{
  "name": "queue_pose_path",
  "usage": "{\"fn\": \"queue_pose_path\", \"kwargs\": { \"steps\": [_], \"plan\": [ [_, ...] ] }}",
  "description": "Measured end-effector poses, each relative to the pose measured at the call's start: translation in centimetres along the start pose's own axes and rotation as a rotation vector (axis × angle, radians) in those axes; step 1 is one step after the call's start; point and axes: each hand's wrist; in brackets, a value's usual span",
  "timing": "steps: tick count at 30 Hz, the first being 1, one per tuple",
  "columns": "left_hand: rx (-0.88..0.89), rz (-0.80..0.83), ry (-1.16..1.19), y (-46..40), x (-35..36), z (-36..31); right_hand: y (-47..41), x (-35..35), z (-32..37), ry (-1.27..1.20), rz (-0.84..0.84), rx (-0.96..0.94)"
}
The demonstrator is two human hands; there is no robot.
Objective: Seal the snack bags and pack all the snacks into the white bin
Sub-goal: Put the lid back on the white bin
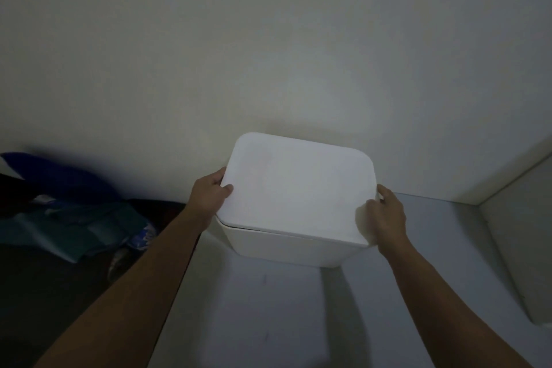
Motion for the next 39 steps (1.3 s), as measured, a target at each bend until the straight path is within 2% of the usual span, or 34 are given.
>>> {"fn": "queue_pose_path", "kwargs": {
  "steps": [8,13,15,20,30,32,35,37,39],
  "plan": [
    [0.126,-0.109,-0.215,0.8,1.5,0.4,0.6,0.0,-0.2,0.102,0.04,-0.06],
    [0.14,-0.178,-0.331,0.5,2.2,0.7,1.1,0.1,0.1,0.235,0.03,-0.146],
    [0.143,-0.22,-0.31,0.6,2.2,1.0,0.9,0.3,0.1,0.295,0.04,-0.172],
    [0.166,-0.192,-0.192,0.4,1.4,1.1,0.3,0.5,-0.1,0.349,0.044,-0.219],
    [0.107,-0.203,-0.139,0.3,2.0,3.2,0.8,0.7,-0.7,0.321,0.029,-0.247],
    [0.178,-0.253,-0.265,0.4,2.1,2.9,0.8,0.8,-0.6,0.427,0.055,-0.264],
    [0.396,-0.351,-0.653,0.7,3.0,1.0,0.3,1.4,-0.1,0.721,0.109,-0.376],
    [0.48,-0.331,-0.884,0.0,3.9,-0.2,-0.1,1.9,0.3,0.789,0.139,-0.46],
    [0.486,-0.276,-1.088,-0.9,4.6,-0.7,-0.4,2.3,0.2,0.829,0.224,-0.478]
  ]
}}
Point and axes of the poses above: each hand's wrist, its own y-axis away from the middle knuckle, its own x-axis out of the palm, z = x × y, and after that the axes turned 12 degrees about -x, right-handed
